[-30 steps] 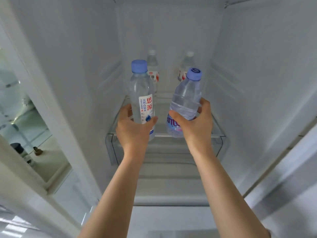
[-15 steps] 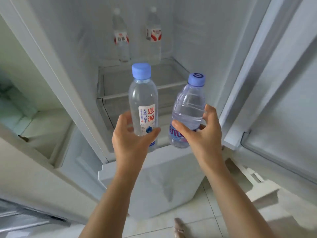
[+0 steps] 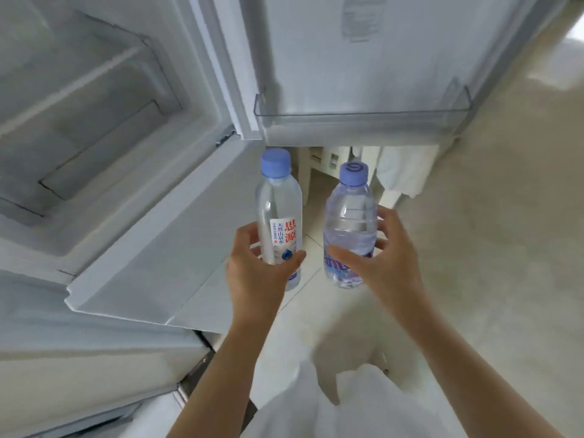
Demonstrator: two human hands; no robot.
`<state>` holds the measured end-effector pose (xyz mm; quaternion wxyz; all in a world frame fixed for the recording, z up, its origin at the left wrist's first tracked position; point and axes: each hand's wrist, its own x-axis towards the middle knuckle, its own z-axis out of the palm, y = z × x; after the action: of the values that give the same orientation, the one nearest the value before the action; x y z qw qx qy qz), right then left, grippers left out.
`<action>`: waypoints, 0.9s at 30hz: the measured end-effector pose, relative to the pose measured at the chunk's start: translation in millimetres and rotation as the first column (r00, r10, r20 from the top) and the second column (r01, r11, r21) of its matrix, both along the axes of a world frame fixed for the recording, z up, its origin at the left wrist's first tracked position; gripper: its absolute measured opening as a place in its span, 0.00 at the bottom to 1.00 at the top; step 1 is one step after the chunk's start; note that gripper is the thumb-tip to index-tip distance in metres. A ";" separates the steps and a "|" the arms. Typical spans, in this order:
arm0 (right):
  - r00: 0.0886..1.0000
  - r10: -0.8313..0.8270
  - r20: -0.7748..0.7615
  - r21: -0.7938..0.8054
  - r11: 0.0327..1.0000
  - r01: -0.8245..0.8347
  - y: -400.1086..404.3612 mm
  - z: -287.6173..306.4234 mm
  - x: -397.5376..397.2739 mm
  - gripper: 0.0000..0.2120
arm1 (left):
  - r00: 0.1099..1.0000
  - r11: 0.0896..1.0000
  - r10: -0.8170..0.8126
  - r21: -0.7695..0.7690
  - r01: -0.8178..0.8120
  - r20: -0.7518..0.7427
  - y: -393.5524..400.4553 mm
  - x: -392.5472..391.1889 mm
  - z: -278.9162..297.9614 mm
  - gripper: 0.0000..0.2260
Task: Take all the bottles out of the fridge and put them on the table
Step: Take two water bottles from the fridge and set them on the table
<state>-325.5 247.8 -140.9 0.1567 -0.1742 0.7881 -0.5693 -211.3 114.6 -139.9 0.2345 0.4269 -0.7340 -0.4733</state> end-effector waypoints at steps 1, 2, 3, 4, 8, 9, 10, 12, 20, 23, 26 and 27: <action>0.999 -0.048 0.012 0.022 0.999 0.048 20.3 -4.8 -1.5 0.35 | 0.999 0.999 -0.048 0.010 0.048 0.024 15.9 -7.5 -6.2 0.28; 0.996 -0.087 0.018 0.039 0.995 0.086 38.9 -8.5 -2.6 0.35 | 0.995 0.996 -0.089 0.018 0.089 0.043 30.3 -14.2 -11.9 0.29; 0.992 -0.124 0.023 0.051 0.991 0.123 56.0 -11.6 -3.5 0.35 | 0.990 0.991 -0.130 0.025 0.129 0.059 44.3 -21.1 -16.6 0.29; 0.986 -0.165 0.031 0.063 0.985 0.162 76.1 -14.1 -5.4 0.37 | 0.982 0.984 -0.174 0.037 0.172 0.079 61.2 -30.1 -22.1 0.29; 0.950 -0.306 0.060 0.103 0.949 0.299 154.3 -22.8 -18.2 0.39 | 0.936 0.938 -0.337 0.114 0.326 0.099 129.0 -64.1 -39.5 0.28; 0.938 -0.341 0.069 0.111 0.937 0.332 176.4 -25.3 -24.0 0.39 | 0.923 0.925 -0.371 0.127 0.358 0.099 147.5 -74.5 -43.8 0.28; 0.927 -0.368 0.076 0.125 0.926 0.357 196.2 -27.6 -29.9 0.39 | 0.910 0.912 -0.401 0.137 0.386 0.103 164.1 -84.3 -47.1 0.28; 0.905 -0.414 0.095 0.148 0.905 0.399 236.6 -31.4 -44.6 0.38 | 0.886 0.889 -0.449 0.154 0.431 0.111 199.9 -107.2 -52.1 0.28; 0.867 -0.488 0.104 0.193 0.865 0.464 356.6 -42.0 -112.3 0.37 | 0.816 0.824 -0.565 0.134 0.551 0.124 316.2 -201.6 -70.3 0.29; 0.861 -0.499 0.100 0.211 0.856 0.472 389.6 -42.1 -138.2 0.36 | 0.805 0.814 -0.579 0.135 0.565 0.128 345.1 -234.9 -71.6 0.29; 0.855 -0.507 0.113 0.217 0.852 0.477 410.4 -45.0 -165.8 0.36 | 0.806 0.815 -0.578 0.141 0.562 0.128 361.9 -262.2 -72.5 0.29; 0.851 -0.511 0.120 0.215 0.851 0.480 414.0 -45.9 -175.1 0.36 | 0.808 0.818 -0.574 0.142 0.558 0.131 364.9 -270.4 -72.9 0.29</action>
<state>-500.6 661.7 -186.8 0.0869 0.1001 0.8370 -0.5308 -481.7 479.4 -212.8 -0.0007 0.2377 -0.8210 -0.5191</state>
